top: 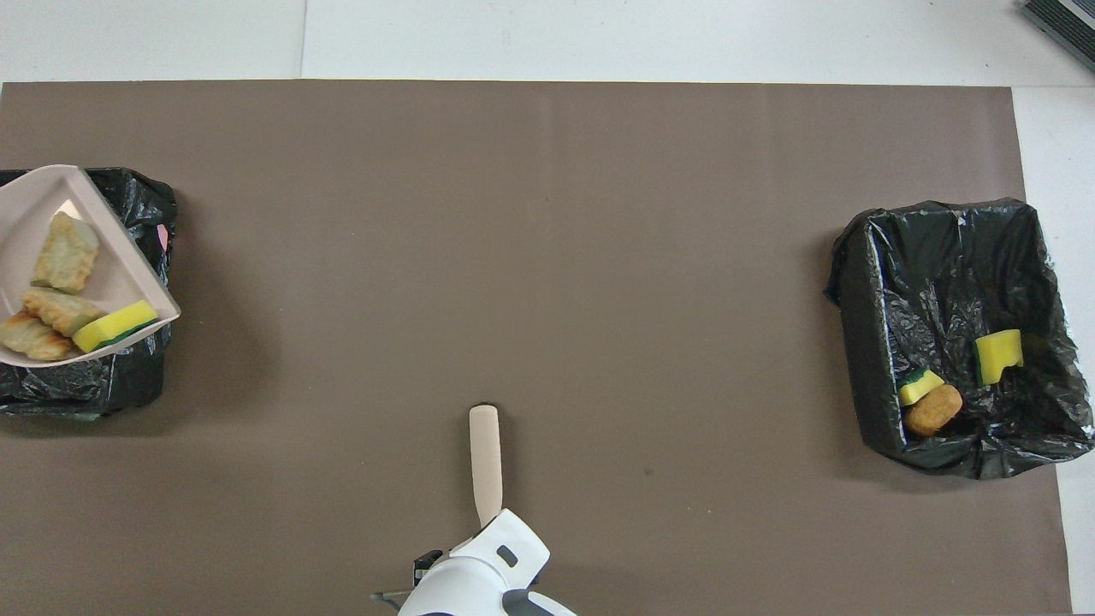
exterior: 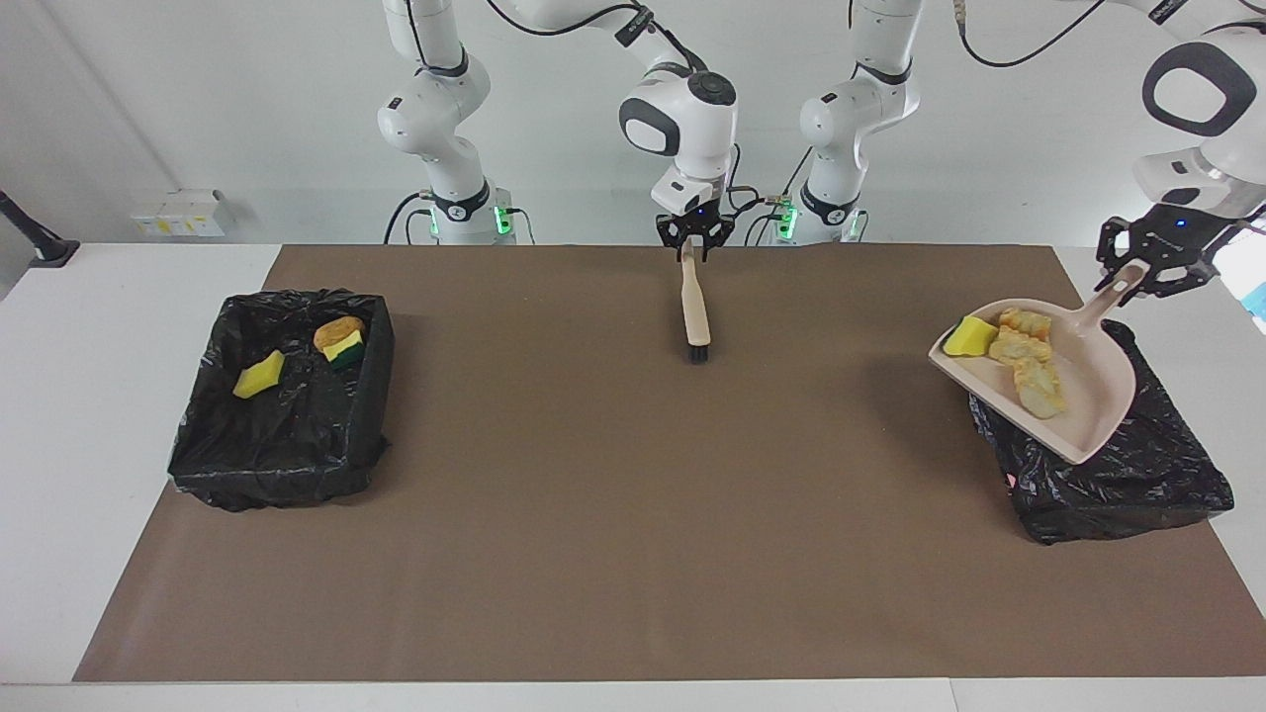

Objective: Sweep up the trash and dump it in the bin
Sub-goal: 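Tip the dustpan into the bin while the right gripper sets the brush down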

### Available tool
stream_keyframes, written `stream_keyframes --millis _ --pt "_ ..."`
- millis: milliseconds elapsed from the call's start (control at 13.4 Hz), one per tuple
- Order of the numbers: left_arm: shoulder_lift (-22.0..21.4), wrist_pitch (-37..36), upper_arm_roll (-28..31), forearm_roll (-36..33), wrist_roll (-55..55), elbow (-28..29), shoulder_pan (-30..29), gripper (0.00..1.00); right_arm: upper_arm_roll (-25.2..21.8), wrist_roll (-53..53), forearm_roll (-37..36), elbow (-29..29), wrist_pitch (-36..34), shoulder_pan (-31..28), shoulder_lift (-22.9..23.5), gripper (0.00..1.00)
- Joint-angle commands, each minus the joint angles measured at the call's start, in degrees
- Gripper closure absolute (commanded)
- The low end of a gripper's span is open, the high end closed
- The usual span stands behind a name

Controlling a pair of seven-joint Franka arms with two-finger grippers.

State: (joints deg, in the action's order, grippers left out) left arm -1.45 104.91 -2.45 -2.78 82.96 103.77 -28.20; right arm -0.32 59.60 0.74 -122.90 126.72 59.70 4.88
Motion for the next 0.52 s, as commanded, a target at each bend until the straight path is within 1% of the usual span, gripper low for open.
stream_keyframes --millis 0,225,374,449 --pt "4.0 -1.5 -0.8 -6.3 1.5 -6.6 -2.5 1.0 0.0 -1.1 -1.5 4.7 -6.8 -2.6 -1.3 0.0" --pt "5.6 -0.5 -0.8 -10.3 1.5 -7.0 -5.2 1.0 -0.2 -8.6 -1.4 7.8 -12.6 -7.3 -4.1 0.0" --pt "7.4 1.2 -0.8 -14.3 1.4 -7.9 -5.1 1.0 -0.6 -15.7 -0.6 12.0 -19.2 -11.1 -4.7 0.0" --pt "8.3 1.3 -0.9 -16.7 1.4 -9.8 -5.1 1.0 -0.6 -19.6 -0.5 14.9 -23.2 -13.4 -4.6 0.0"
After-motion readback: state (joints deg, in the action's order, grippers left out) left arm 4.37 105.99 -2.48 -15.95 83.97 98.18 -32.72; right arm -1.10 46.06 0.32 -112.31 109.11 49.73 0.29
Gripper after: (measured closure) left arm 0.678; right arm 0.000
